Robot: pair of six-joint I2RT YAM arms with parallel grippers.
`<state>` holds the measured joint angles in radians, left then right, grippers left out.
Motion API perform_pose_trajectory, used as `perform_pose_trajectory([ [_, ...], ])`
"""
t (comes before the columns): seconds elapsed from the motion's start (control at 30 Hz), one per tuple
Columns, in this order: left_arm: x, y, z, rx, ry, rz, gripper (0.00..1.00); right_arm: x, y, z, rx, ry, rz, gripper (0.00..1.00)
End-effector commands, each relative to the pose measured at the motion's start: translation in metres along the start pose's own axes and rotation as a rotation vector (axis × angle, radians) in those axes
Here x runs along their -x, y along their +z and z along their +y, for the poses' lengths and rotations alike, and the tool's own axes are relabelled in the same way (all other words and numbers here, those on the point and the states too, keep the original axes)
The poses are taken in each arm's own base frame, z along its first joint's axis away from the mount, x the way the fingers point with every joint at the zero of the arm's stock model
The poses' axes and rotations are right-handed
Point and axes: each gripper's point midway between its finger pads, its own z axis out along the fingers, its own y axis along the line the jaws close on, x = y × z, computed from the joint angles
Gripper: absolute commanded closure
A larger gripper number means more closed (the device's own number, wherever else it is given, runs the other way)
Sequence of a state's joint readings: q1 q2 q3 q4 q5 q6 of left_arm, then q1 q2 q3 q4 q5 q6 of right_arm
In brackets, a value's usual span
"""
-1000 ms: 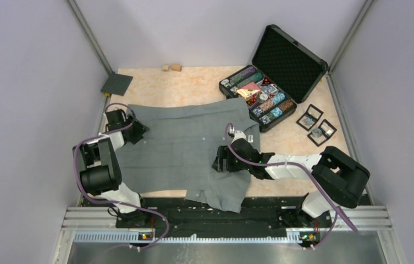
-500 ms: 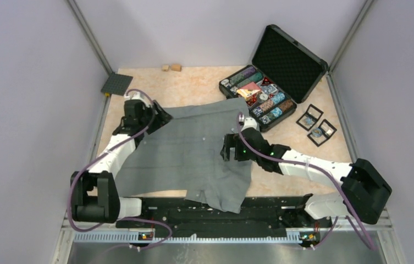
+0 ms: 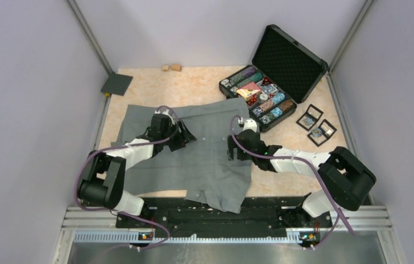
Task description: Pin the brooch onto the clothing
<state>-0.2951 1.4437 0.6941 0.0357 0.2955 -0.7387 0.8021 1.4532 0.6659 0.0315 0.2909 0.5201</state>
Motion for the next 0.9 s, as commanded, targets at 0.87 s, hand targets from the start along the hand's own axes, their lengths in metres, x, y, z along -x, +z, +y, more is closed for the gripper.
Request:
perform_pose_trajectory([
  [0.87, -0.036, -0.028, 0.086, 0.207, -0.021, 0.010, 0.29, -0.067, -0.016, 0.034, 0.083, -0.004, 0.182, 0.25],
])
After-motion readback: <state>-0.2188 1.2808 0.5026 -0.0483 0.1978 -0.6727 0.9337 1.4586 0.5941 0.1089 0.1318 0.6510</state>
